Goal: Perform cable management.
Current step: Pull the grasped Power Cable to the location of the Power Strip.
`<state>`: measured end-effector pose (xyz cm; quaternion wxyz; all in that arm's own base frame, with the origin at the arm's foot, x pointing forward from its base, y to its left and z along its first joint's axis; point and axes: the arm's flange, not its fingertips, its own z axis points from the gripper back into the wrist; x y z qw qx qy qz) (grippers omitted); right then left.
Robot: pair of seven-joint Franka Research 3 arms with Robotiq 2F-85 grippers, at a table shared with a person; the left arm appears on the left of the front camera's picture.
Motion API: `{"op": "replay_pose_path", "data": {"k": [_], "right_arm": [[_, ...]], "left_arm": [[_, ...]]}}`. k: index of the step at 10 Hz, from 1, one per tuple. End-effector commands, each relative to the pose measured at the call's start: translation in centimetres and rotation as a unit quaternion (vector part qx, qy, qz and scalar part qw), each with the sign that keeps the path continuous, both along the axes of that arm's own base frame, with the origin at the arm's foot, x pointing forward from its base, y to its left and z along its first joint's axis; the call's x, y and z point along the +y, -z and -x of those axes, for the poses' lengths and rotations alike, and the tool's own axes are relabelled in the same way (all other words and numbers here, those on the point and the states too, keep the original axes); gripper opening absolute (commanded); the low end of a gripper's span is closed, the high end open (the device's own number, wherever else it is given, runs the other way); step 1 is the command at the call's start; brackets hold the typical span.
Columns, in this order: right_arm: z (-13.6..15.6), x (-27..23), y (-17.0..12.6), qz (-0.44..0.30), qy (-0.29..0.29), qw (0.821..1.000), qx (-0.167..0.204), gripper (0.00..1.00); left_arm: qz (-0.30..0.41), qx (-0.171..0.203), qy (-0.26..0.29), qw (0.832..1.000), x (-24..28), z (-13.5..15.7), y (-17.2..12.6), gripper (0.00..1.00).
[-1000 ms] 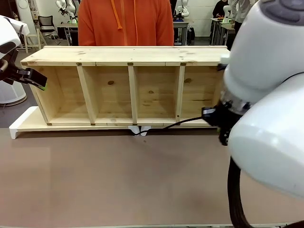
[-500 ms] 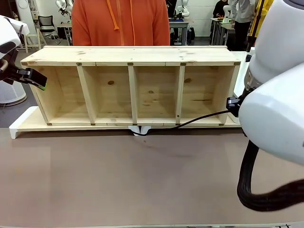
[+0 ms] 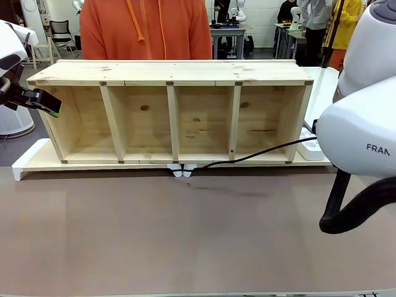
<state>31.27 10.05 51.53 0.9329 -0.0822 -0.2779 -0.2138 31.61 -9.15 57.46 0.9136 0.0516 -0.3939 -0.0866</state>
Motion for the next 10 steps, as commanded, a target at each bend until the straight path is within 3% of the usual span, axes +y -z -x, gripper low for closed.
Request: {"op": "replay_pose_path", "data": {"k": [1, 8, 9, 10], "right_arm": [[1.9, -3.8, 5.0, 0.019, -0.022, 0.999, -0.022, 0.16], [-1.3, -5.1, 6.1, 0.017, -0.037, 0.999, -0.014, 0.16], [-3.9, -2.5, 1.9, 0.013, -0.031, 0.999, -0.006, 0.16], [-3.9, -2.5, 1.9, 0.013, -0.031, 0.999, -0.006, 0.16]], "left_arm": [[0.001, 0.000, -0.002, 1.000, 0.0, 0.0, 0.0, 1.00], [0.001, 0.000, -0.002, 1.000, 0.0, 0.0, 0.0, 1.00], [0.001, 0.000, -0.002, 1.000, 0.0, 0.0, 0.0, 1.00], [0.001, 0.000, -0.002, 1.000, 0.0, 0.0, 0.0, 1.00]]}}
